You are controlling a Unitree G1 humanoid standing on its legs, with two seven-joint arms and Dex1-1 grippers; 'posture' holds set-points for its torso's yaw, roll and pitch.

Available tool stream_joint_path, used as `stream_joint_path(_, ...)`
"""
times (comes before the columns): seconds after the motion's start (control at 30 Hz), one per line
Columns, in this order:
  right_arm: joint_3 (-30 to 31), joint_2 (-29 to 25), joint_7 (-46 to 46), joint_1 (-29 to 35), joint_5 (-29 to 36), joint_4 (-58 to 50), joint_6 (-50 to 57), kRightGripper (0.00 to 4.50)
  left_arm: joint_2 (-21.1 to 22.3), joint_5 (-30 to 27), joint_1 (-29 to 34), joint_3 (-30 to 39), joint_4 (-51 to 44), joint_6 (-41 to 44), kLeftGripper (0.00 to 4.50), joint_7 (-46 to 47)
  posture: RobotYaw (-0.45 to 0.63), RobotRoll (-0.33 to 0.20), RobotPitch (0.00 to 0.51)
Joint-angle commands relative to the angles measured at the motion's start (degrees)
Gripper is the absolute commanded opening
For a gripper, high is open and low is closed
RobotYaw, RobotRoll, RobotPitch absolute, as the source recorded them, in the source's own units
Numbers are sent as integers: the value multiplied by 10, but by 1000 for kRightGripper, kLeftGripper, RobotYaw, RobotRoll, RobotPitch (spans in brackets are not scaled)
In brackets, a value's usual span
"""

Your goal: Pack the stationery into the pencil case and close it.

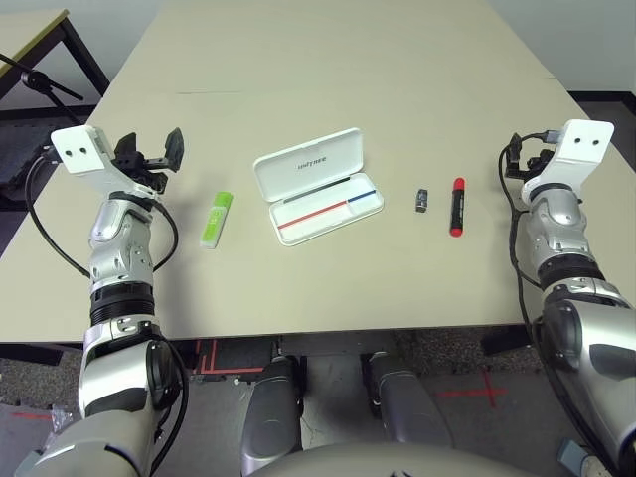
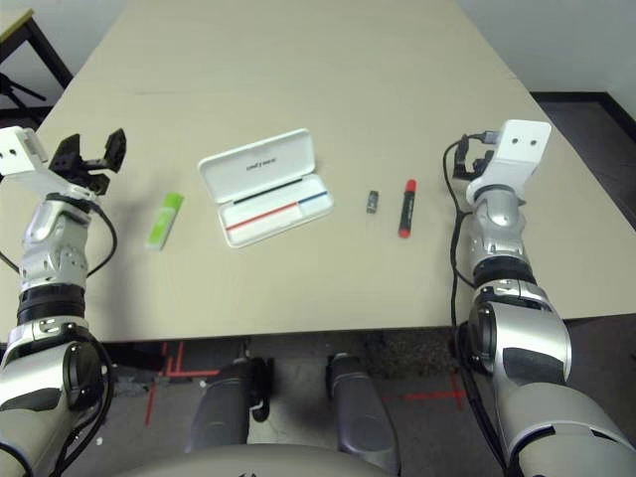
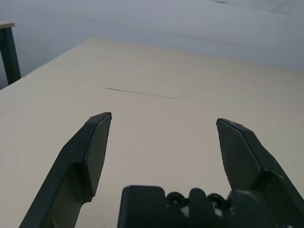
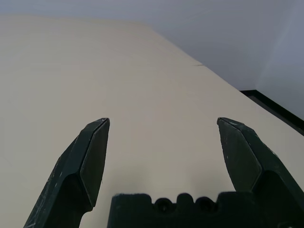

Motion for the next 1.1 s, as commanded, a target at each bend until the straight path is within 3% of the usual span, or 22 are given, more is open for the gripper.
stream_joint_path(0.03, 5, 4, 4, -10, -7, 15, 3, 4500, 10, -6, 8, 7, -13, 1, 4465, 3, -54, 0, 167)
stream_joint_path(0.3, 3, 5, 18, -15, -3, 12, 1, 4500, 10, -11, 5, 1, -22, 4, 4465, -5, -70, 0, 165)
stream_joint_path(0.53, 6, 3, 83, -16, 6, -5, 20, 4500, 25, -20, 14, 1, -48, 25, 4465, -23, -70, 0, 164)
stream_joint_path(0.87, 41, -44, 294, 0, 16, -94, 119, 4500, 57, -39, 33, -10, -144, 107, 4465, -54, -66, 0, 159)
stream_joint_path(1.1, 103, -96, 486, 23, 20, -202, 226, 4500, 71, -53, 51, -30, -223, 190, 4465, -77, -61, 0, 159)
